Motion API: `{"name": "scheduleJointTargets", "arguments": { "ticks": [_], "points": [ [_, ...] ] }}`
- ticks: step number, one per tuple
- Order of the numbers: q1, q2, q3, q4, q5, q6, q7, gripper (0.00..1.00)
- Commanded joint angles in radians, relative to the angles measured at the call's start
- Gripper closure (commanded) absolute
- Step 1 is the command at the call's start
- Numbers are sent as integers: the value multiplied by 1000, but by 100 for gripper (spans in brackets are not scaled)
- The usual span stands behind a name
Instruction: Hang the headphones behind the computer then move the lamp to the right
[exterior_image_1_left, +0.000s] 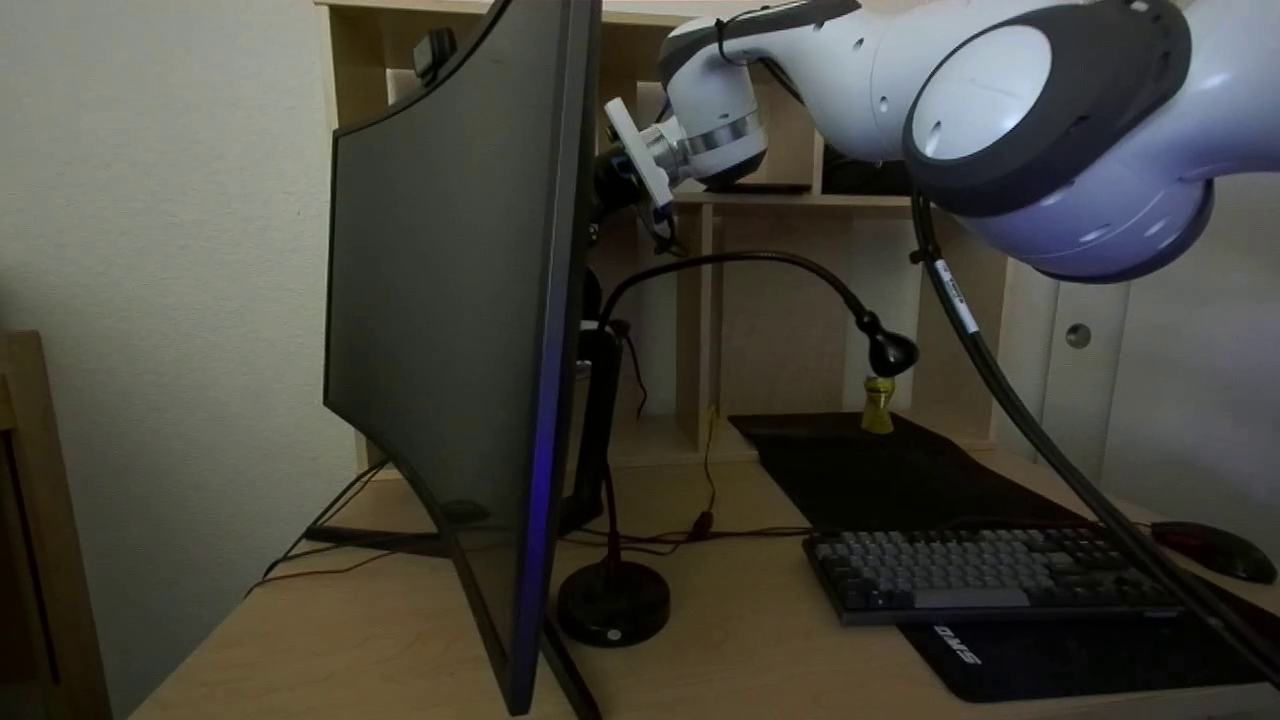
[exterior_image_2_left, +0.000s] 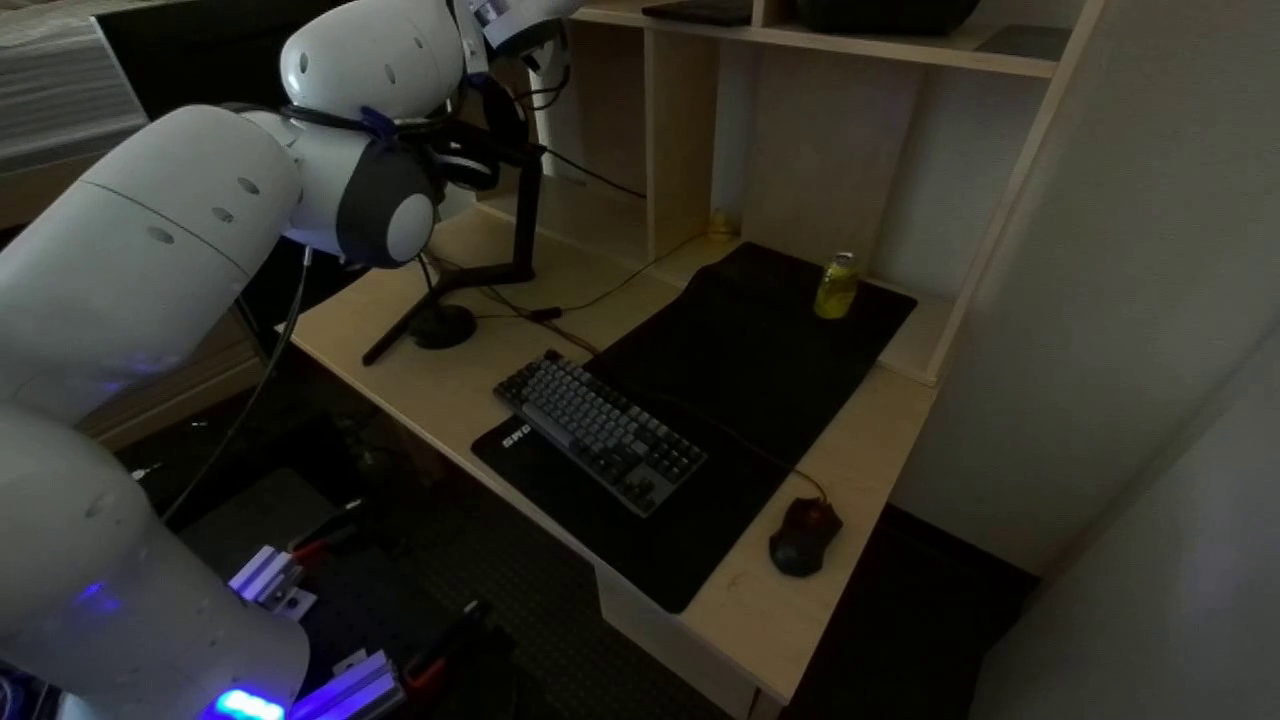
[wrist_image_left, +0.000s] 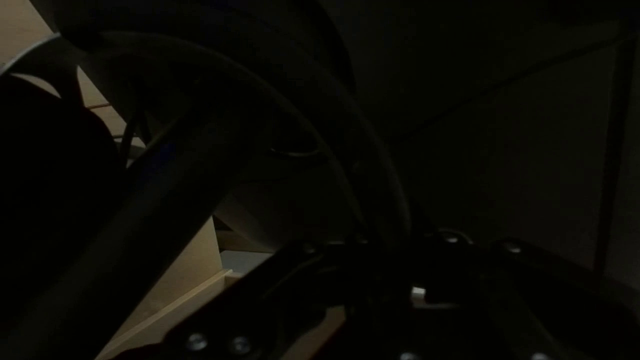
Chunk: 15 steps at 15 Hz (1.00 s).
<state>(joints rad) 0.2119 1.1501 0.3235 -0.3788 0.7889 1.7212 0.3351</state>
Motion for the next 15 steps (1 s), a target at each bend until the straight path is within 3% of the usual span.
{"name": "scheduleJointTargets", "arguments": {
  "ticks": [1,8,12,15],
  "points": [
    [-26,26,49,9,15,-75,39,95],
    [-113,38,150,-3,171,-290,41,95],
    [-122,64,145,-12,240,-356,81,95],
    [-105,70,147,-8,293,-342,81,95]
  ]
}}
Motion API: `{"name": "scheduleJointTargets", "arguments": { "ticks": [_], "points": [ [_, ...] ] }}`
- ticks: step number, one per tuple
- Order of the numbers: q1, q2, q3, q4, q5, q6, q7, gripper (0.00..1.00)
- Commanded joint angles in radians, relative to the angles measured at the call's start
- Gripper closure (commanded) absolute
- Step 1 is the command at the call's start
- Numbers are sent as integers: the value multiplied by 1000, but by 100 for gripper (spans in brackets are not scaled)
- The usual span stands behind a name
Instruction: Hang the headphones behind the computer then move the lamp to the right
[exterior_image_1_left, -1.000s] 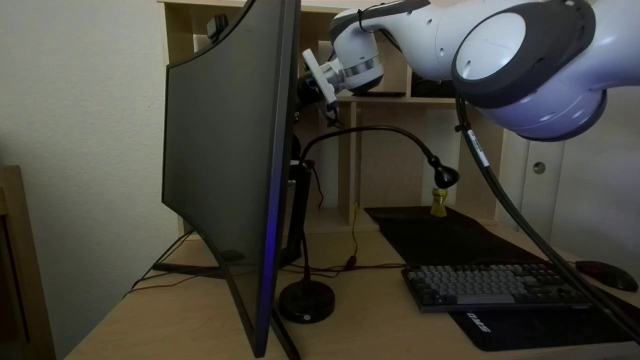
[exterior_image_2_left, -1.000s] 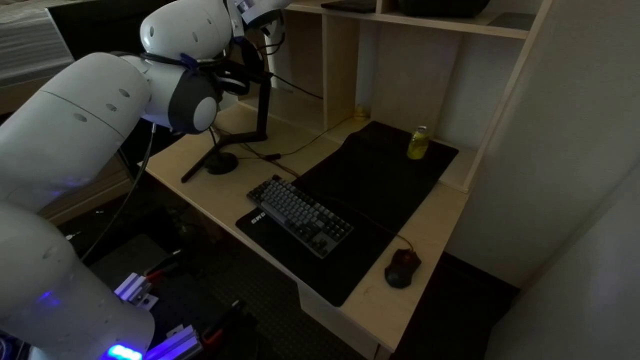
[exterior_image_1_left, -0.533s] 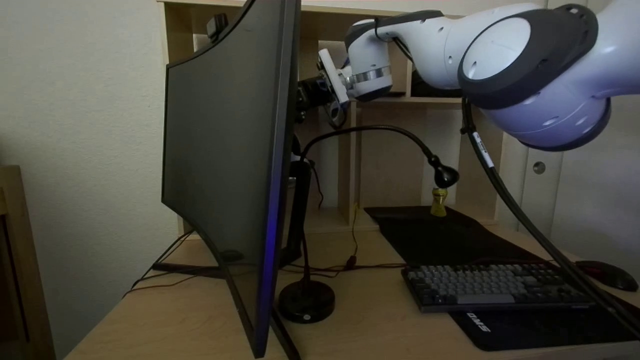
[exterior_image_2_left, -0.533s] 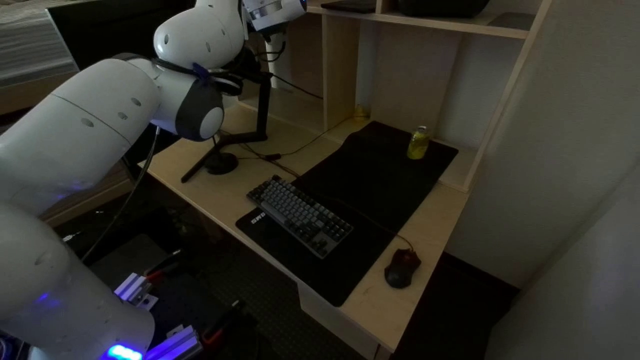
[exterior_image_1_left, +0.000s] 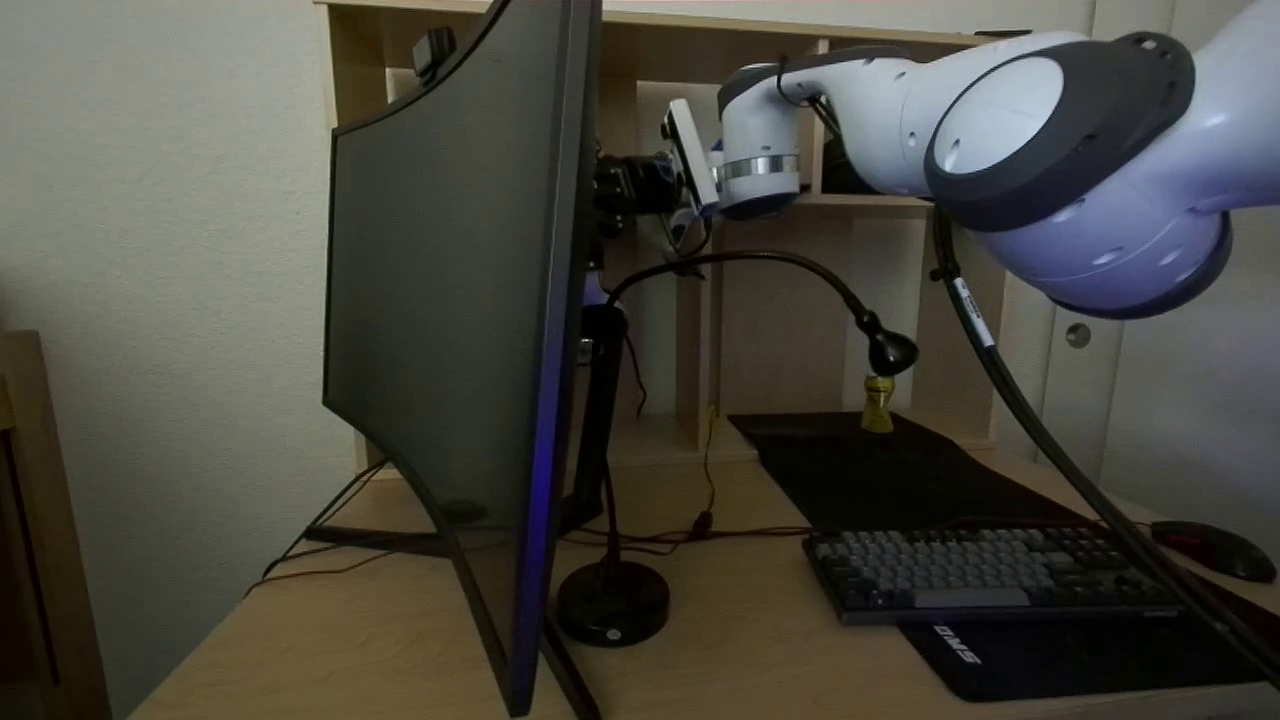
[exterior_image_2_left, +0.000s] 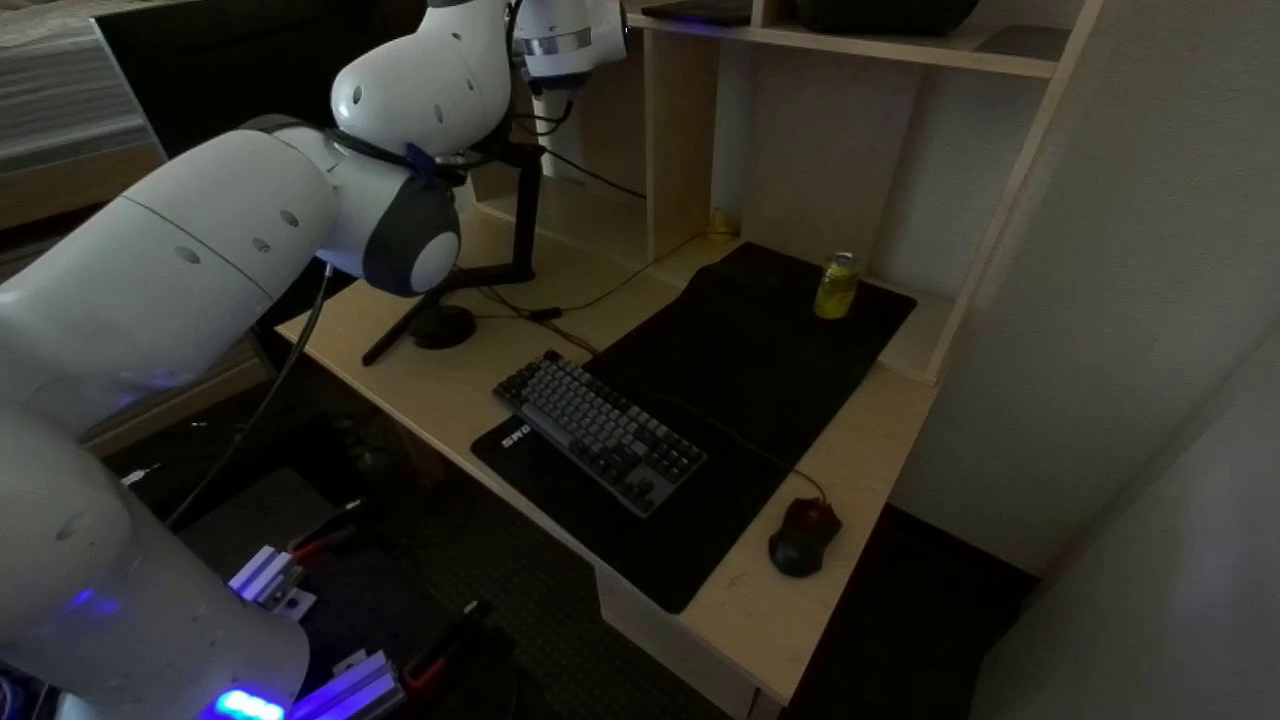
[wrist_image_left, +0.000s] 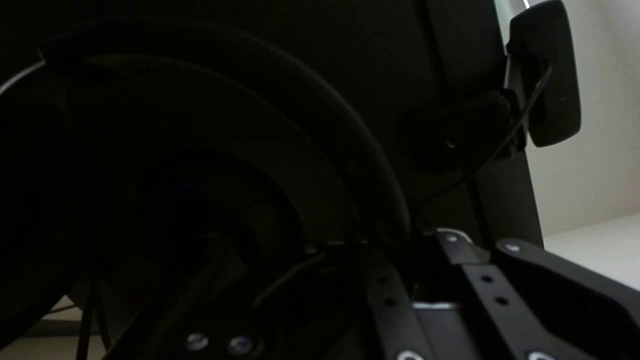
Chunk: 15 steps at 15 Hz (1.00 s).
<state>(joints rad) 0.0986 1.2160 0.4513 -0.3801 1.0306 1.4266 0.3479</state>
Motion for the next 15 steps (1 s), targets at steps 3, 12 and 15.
{"name": "scheduleJointTargets", "arguments": {
  "ticks": [3,12,15],
  "points": [
    [39,-37,-11,-20,49,26,46,95],
    [57,-25,-55,-4,30,89,16,81],
    [54,-31,-54,-16,30,92,3,95]
  ]
}}
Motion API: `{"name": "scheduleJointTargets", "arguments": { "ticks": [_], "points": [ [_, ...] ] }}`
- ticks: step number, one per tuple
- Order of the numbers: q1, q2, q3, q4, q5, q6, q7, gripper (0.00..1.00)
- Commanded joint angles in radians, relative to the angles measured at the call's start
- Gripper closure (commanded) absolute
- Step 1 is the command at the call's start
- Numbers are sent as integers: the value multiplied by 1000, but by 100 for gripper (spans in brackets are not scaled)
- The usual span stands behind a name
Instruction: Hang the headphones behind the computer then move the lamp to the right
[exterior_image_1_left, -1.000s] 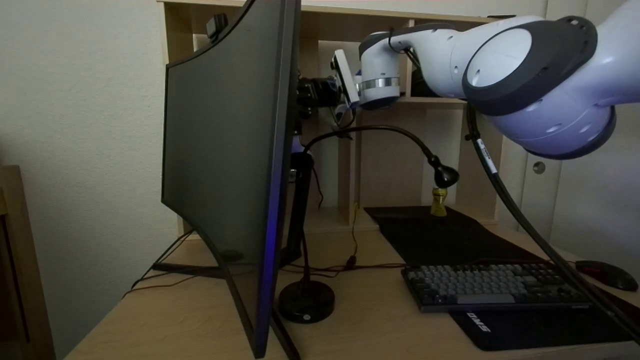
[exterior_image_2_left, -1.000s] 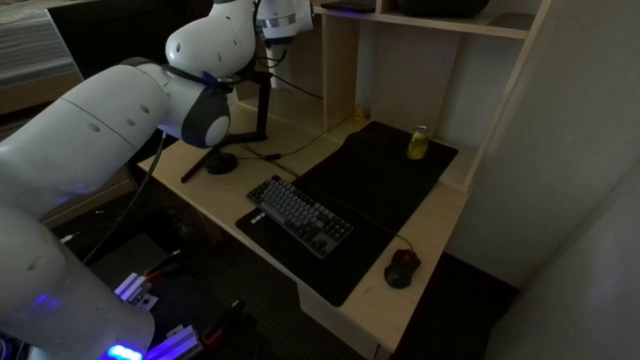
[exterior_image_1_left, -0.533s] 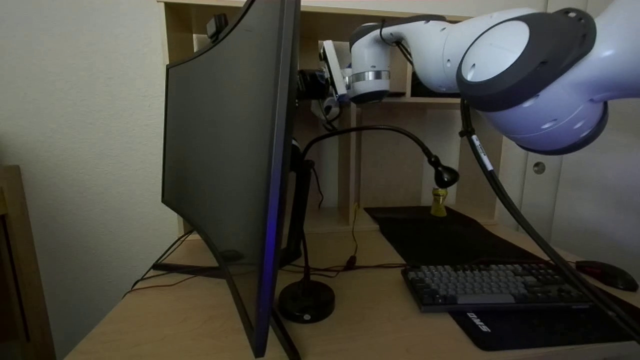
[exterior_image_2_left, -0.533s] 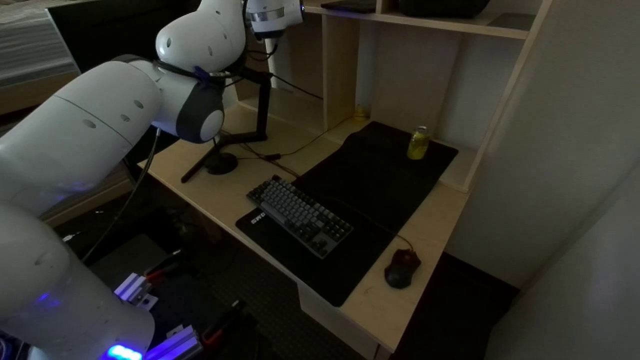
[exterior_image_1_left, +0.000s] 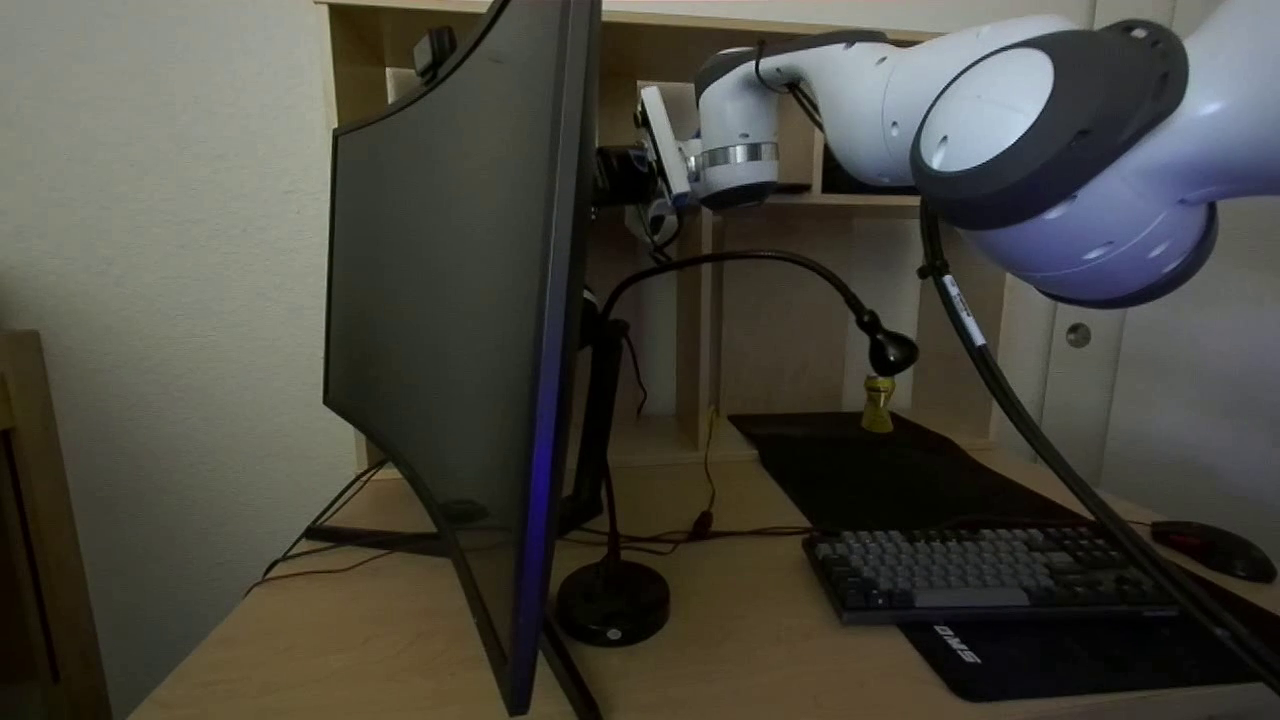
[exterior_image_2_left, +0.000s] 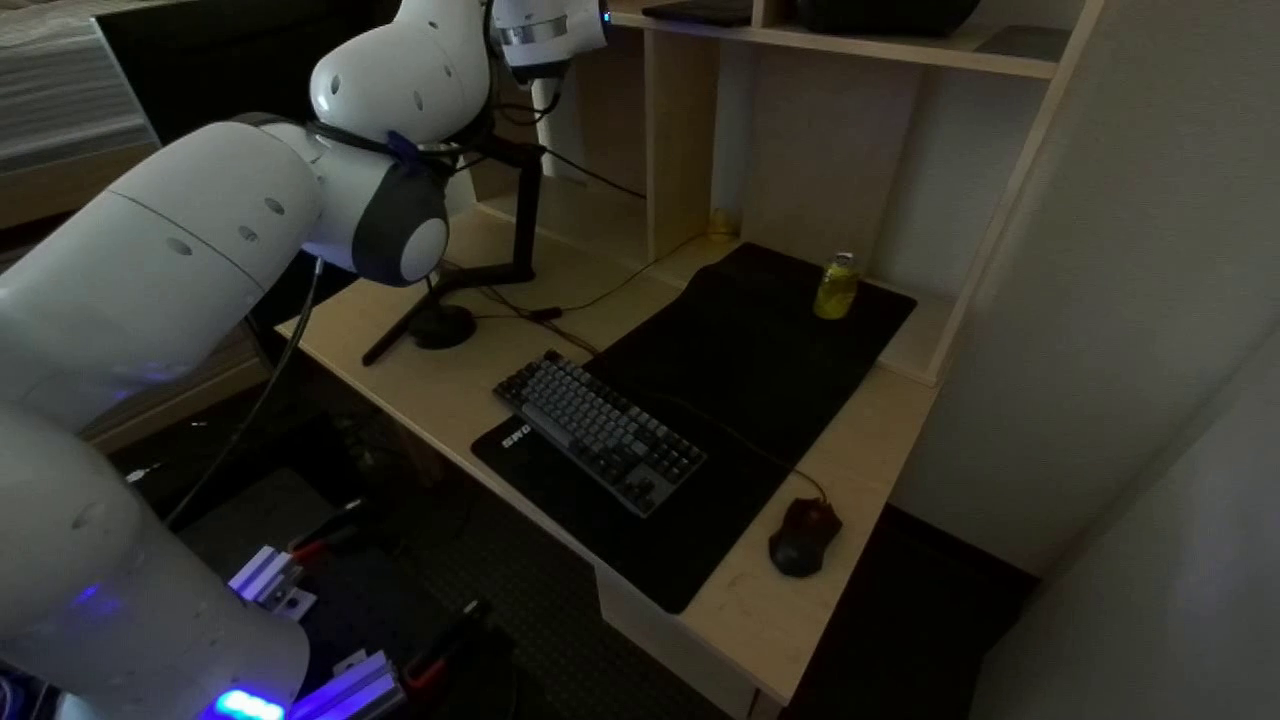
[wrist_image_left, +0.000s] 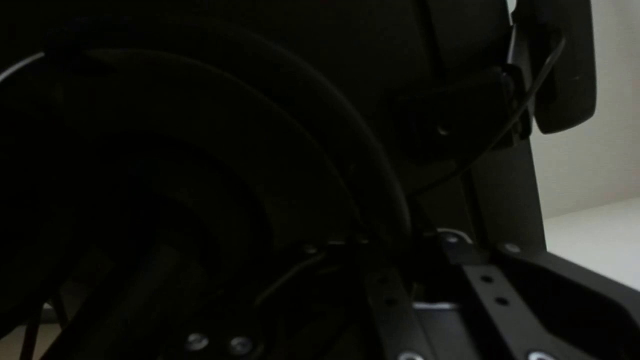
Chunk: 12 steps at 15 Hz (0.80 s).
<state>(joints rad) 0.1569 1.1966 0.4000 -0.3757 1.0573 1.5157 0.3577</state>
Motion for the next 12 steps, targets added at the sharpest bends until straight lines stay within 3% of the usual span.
{"name": "scheduleJointTargets", "arguments": {
  "ticks": [1,7,11,12],
  "points": [
    [0,-13,-29,-19,-21,27,0,95],
    [-2,20,-69,-2,-77,195,-35,95],
    [4,39,-61,-10,-93,187,28,94],
    [4,37,-61,-14,-94,181,56,56]
  ]
}}
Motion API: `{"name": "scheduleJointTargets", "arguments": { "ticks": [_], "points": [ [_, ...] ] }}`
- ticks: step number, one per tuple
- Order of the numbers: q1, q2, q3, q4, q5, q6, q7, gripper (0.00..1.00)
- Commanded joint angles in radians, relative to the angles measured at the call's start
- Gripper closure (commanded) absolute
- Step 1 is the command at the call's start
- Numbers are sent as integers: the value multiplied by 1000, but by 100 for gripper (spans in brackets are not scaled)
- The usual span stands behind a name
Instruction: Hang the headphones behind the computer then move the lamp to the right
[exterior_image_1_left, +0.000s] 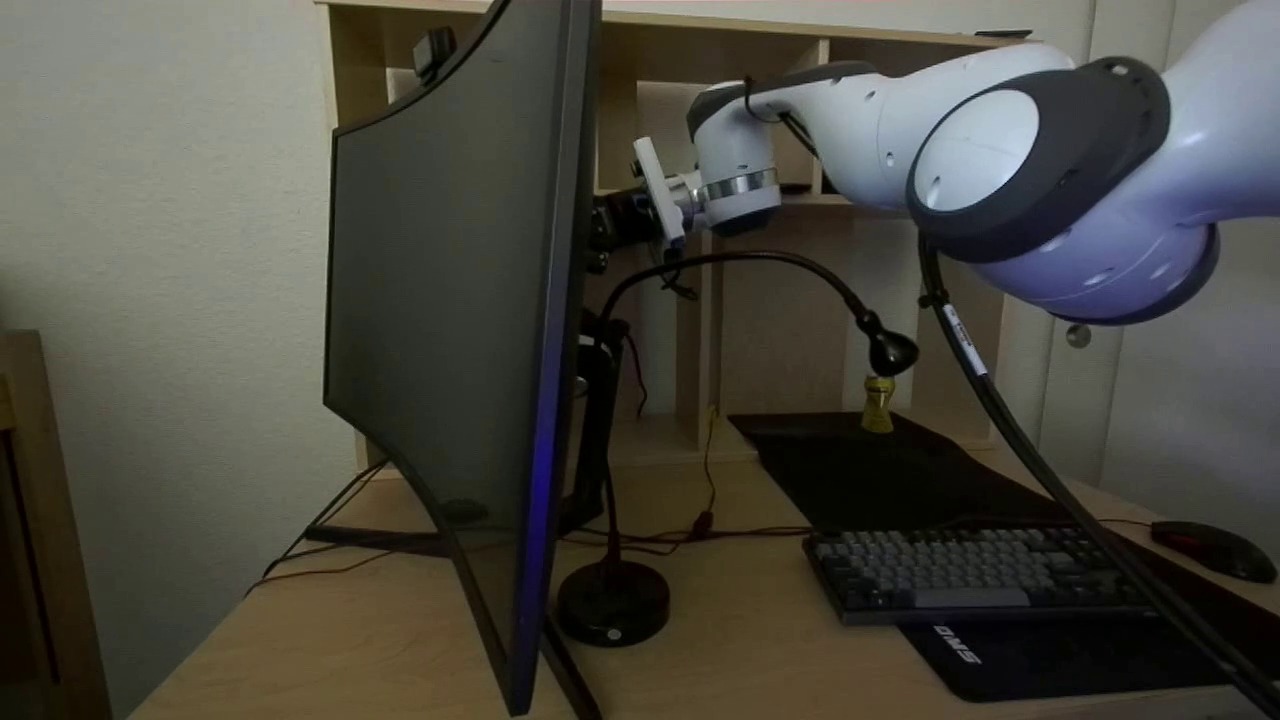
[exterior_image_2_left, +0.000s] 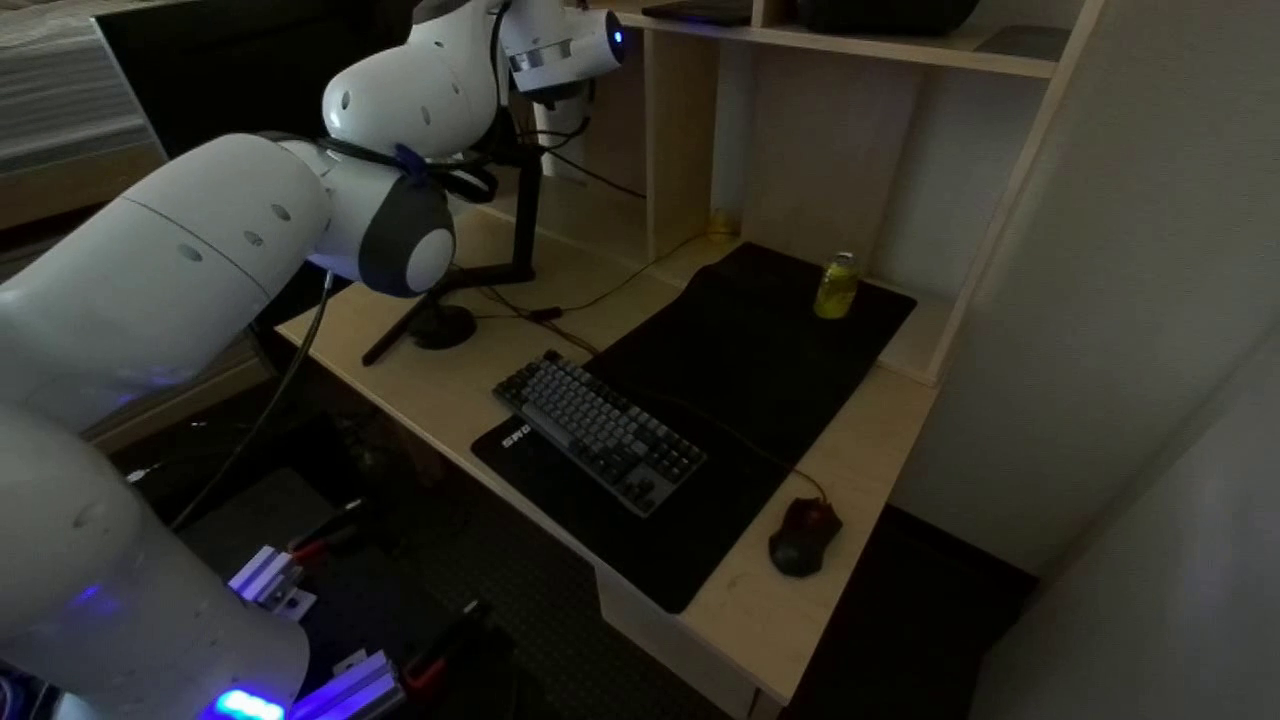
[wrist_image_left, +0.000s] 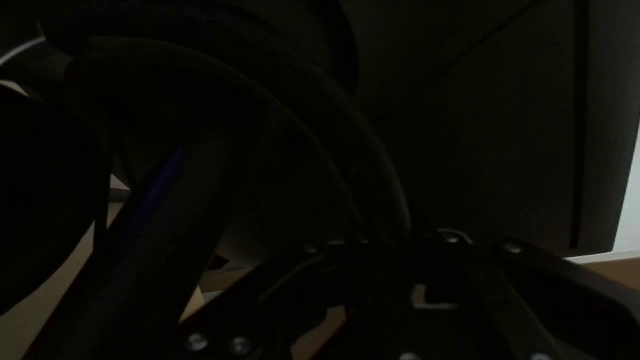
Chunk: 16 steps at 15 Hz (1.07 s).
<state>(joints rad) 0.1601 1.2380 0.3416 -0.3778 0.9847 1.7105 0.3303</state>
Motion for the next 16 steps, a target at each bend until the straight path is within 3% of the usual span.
{"name": "scheduleJointTargets", "arguments": {
  "ticks": [1,8,12,16],
  "points": [
    [-1,-6,-4,-12,-23,-18,108,55],
    [-9,-98,-77,-34,-189,-45,505,5],
    [-8,-135,-124,-27,-331,-46,664,0],
    [-11,-155,-115,-23,-433,-63,794,0]
  ]
}}
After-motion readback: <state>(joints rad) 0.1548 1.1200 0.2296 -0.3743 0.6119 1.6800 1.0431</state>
